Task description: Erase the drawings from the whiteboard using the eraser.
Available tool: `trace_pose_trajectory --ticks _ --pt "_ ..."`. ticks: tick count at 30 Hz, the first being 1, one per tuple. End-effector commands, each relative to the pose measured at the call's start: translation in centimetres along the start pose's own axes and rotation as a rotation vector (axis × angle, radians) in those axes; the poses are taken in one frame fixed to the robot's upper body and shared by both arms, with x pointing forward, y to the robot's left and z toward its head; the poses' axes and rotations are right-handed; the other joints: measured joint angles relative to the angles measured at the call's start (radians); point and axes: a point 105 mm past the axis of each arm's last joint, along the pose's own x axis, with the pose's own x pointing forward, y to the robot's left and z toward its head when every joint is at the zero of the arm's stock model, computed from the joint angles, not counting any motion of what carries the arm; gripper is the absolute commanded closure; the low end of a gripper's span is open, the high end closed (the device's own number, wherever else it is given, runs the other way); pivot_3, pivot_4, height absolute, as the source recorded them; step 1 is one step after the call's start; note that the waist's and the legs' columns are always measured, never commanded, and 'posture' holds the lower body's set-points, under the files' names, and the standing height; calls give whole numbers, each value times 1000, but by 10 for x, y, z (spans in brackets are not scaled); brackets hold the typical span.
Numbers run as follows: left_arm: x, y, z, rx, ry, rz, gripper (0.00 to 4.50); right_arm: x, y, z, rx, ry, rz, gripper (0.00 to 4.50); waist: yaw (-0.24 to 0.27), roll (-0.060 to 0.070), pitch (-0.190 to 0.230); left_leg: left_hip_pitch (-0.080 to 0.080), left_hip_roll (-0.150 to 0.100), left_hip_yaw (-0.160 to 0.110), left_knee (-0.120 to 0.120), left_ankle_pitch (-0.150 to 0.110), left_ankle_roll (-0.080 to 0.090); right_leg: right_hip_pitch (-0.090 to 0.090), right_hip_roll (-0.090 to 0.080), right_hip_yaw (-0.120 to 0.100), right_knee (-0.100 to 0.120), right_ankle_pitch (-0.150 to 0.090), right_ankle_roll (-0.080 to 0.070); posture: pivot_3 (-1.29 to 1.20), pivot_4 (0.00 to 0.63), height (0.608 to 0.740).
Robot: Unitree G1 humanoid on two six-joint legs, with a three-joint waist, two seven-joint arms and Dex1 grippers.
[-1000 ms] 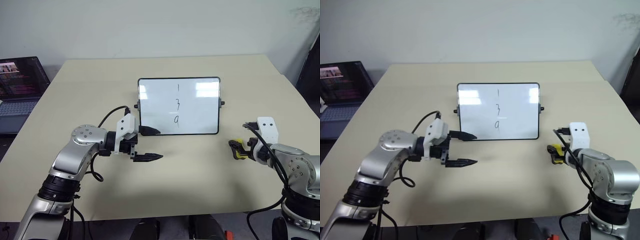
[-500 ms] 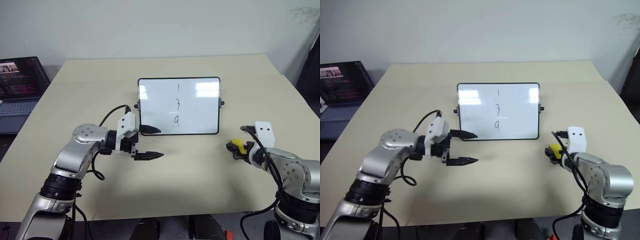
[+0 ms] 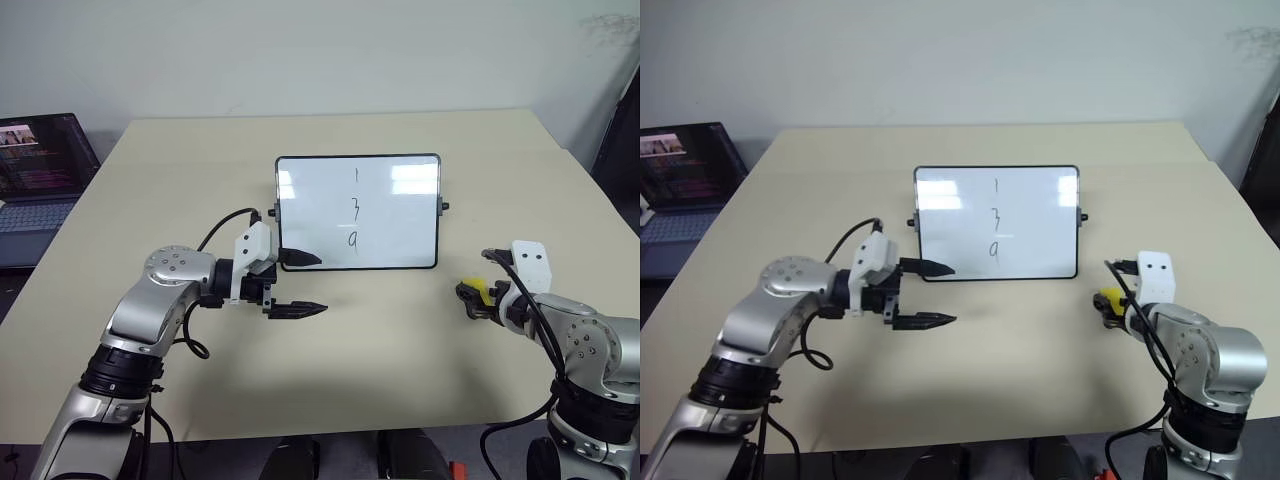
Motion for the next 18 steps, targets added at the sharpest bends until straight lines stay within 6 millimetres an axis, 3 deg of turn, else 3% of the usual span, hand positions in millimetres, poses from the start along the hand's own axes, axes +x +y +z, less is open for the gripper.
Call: trace_pose_trajectory --ticks 1,6,18 --pt "-5 3 12 46 -16 14 0 -4 -2 6 7 -27 -10 1687 0 0 0 0 0 0 0 0 0 0 0 0 0 0 0 0 150 740" --pt "-4 4 13 53 -18 17 0 -3 -3 5 9 -20 -16 3432 0 0 0 0 0 0 0 0 0 0 0 0 0 0 0 0 150 740" --pt "-4 4 14 54 -17 17 0 -2 -5 3 29 -17 -26 3529 0 0 0 0 0 0 0 0 0 0 0 0 0 0 0 0 150 740"
